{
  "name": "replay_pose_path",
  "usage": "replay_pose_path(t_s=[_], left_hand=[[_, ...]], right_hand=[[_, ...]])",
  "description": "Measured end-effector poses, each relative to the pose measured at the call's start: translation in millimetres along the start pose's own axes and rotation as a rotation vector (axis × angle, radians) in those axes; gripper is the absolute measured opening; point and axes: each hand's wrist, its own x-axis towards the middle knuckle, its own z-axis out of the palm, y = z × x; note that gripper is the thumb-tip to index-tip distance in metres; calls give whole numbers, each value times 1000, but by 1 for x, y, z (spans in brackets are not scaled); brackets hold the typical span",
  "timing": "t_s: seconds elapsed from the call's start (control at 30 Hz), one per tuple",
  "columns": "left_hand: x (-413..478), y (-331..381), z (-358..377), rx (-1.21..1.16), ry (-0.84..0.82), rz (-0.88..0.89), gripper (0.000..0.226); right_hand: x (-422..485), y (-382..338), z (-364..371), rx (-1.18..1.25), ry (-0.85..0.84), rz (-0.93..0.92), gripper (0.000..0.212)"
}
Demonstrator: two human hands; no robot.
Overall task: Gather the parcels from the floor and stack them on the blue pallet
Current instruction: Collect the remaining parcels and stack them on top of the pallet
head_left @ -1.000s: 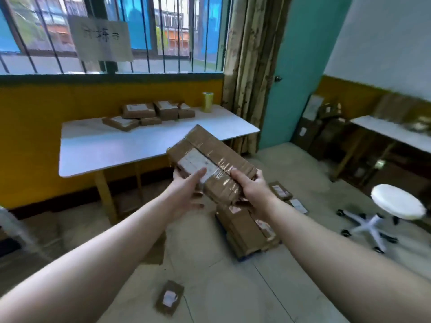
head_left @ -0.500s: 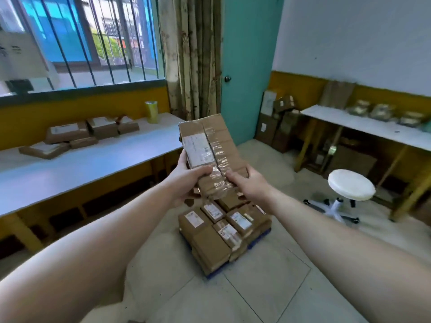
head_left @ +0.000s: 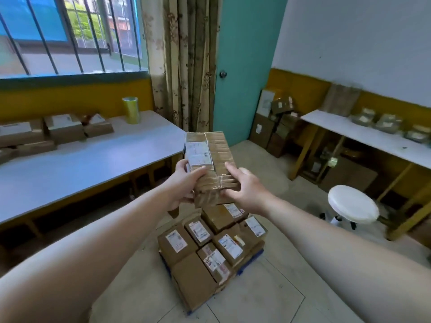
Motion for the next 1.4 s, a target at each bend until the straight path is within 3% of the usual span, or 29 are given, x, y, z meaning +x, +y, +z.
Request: replay_pose_path(t_s=[0.27,0.4,0.53,0.77,1.13,1.4], left_hand=[[85,-26,4,122,91,-66,67],[135,-52,14,9,111,-102,53],[191,-94,38,-94,272,-154,53],[277,-182,55,-90,523,-285,49],[367,-365,73,-3,505,-447,66],[408,-445,76,-20,516,-409,40]], right_hand=[[89,64,22,-112,-140,-23,68],[151,112,36,-143,-236,-65,70],[211,170,57,-161,-425,-122,69],[267,255,138,-207,-612,-140,65],[295,396,290,-420,-770,-105,63],[294,449,361,-479,-730,-156,62]])
